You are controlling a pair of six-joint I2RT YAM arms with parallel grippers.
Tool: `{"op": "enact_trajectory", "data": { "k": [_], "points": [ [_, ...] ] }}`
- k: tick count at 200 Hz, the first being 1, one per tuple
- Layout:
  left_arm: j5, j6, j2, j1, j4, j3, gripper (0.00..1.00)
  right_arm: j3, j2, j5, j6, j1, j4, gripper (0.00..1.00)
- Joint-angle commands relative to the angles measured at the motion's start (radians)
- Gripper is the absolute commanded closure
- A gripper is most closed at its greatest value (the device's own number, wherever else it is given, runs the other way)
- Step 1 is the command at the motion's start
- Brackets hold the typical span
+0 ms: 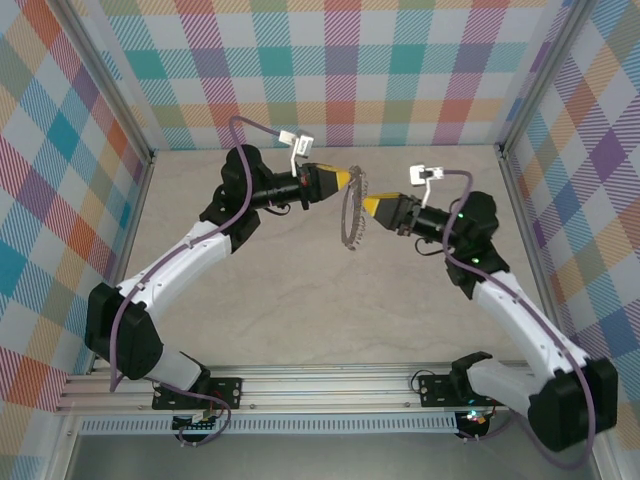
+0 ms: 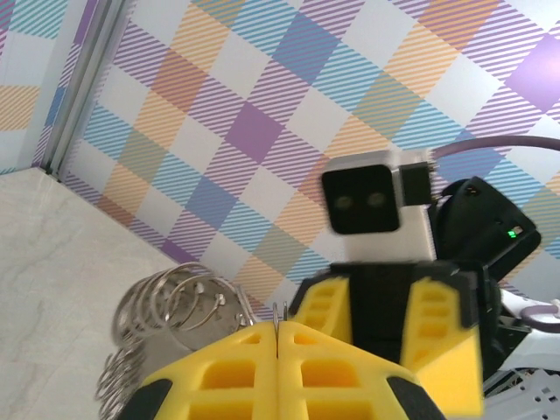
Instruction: Put the keys on the keyring
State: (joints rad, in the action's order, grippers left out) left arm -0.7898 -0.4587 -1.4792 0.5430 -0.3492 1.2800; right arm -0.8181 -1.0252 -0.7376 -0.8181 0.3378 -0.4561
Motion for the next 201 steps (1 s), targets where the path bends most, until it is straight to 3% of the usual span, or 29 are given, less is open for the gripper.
{"op": "enact_trajectory", "data": {
  "k": [1, 201],
  "points": [
    [0.013, -0.023, 0.040, 0.006, -0.088, -0.001, 1.00, -0.001, 0.084, 0.053, 0.062, -0.023, 0.103, 0.60],
    [0.000, -0.075, 0.022, 0.023, -0.136, -0.001, 1.00, -0.148, -0.209, 0.028, -0.121, 0.001, -0.311, 0.59]
  ]
}}
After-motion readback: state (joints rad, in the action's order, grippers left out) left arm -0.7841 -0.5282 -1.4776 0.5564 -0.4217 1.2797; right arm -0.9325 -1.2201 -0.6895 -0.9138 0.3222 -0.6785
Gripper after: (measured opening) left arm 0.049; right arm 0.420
